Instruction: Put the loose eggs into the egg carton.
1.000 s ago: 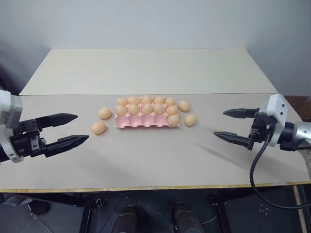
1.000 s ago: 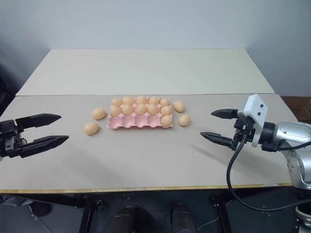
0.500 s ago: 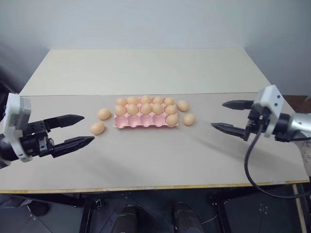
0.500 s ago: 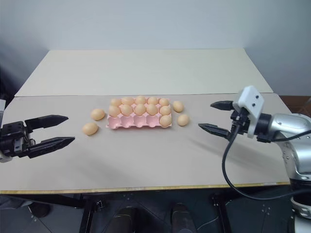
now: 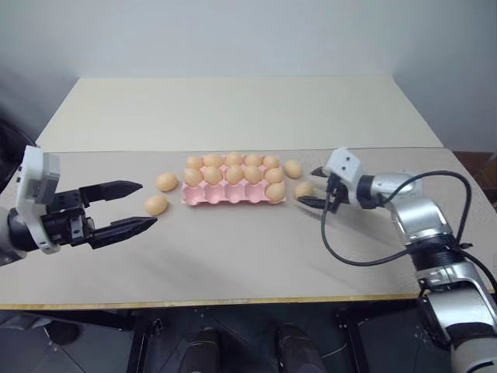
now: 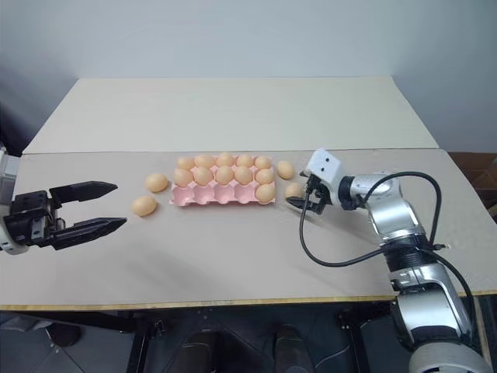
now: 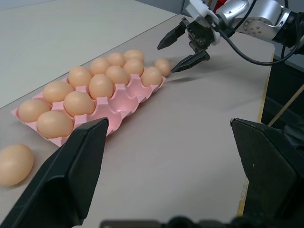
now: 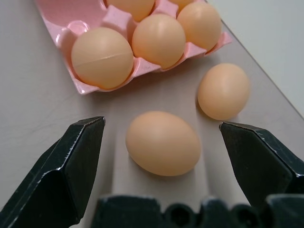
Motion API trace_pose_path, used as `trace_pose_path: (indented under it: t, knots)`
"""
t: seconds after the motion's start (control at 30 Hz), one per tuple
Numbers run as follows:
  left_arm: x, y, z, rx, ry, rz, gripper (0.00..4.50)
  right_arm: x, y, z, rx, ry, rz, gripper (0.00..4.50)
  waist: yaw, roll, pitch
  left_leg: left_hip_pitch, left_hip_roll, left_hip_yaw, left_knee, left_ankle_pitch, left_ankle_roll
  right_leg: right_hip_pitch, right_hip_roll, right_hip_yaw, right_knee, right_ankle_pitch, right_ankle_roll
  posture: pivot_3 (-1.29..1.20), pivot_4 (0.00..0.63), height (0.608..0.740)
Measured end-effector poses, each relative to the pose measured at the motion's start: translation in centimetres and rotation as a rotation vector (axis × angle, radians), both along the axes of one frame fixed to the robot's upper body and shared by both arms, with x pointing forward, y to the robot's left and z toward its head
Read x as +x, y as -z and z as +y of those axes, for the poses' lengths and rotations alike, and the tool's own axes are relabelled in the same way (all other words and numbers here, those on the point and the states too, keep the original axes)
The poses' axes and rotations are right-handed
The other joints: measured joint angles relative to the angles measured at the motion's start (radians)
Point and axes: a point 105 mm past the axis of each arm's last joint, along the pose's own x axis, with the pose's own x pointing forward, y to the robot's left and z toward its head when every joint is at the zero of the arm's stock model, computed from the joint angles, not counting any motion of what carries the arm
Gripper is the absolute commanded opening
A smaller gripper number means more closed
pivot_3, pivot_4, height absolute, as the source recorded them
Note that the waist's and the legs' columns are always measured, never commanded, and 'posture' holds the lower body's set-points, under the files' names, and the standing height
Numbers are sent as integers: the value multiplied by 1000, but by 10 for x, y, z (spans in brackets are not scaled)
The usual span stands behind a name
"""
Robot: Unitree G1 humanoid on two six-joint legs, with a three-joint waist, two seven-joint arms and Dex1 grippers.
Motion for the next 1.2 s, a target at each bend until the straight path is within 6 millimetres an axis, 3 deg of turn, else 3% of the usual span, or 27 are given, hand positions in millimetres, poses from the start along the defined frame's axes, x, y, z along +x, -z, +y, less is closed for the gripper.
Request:
trace_pose_path:
  t: [0.13, 0.23, 0.37, 0.6, 0.7, 0.8, 0.93, 1.03, 1.2]
  knots:
    - [-1, 1, 0, 2, -2, 5, 4467, 11, 16, 3, -15, 35, 25, 4500, -2, 0, 0, 1, 0, 0, 0, 0, 0, 0, 0, 0, 1, 0, 0, 0, 150, 740]
    - [-1, 1, 1, 3, -3, 4, 4500, 15, 22, 3, -13, 52, 40, 3896, -2, 0, 0, 1, 0, 0, 0, 0, 0, 0, 0, 0, 0, 0, 0, 0, 150, 740]
    - [-1, 0, 1, 6, -10, -4, 4500, 14, 16, 3, -20, 43, 8, 2706, -1, 0, 0, 0, 0, 0, 0, 0, 0, 0, 0, 0, 0, 0, 0, 0, 150, 740]
    - [-7, 5, 4, 21, -28, 12, 4500, -6, -32, 3, 15, 10, -119, 2706, -2, 1, 0, 1, 1, 0, 0, 0, 0, 1, 1, 0, 1, 0, 0, 0, 150, 740]
    - [-7, 4, 5, 22, -32, 9, 4500, -15, -45, 21, 47, -45, -133, 2706, -7, 1, 0, 2, 1, 0, 0, 0, 0, 1, 1, 0, 1, 0, 0, 0, 150, 740]
    - [-6, 3, 5, 25, -35, 2, 4500, -22, -59, 62, 105, -138, -148, 2706, -17, 1, 0, 2, 1, 0, 0, 0, 0, 0, 2, 1, 2, 0, 0, 0, 150, 740]
    - [-5, 3, 4, 32, -36, -3, 4500, -21, -49, 107, 95, -192, -143, 2706, -19, 1, 0, 1, 1, 0, -1, 0, 0, 0, 1, 1, 1, 0, 0, 0, 150, 740]
    - [-5, 3, 3, 37, -35, -5, 4500, -17, -28, 122, 80, -175, -90, 2706, -14, 1, 1, 0, 0, 0, -1, 0, 0, -1, 0, 1, 1, 0, 0, 0, 150, 740]
    - [-8, 5, 6, 38, -48, 7, 4500, -10, -17, 117, 48, -119, -56, 4291, -9, 1, 1, 0, 1, 0, -1, 0, 0, -1, 1, 1, 1, 0, 0, 0, 150, 740]
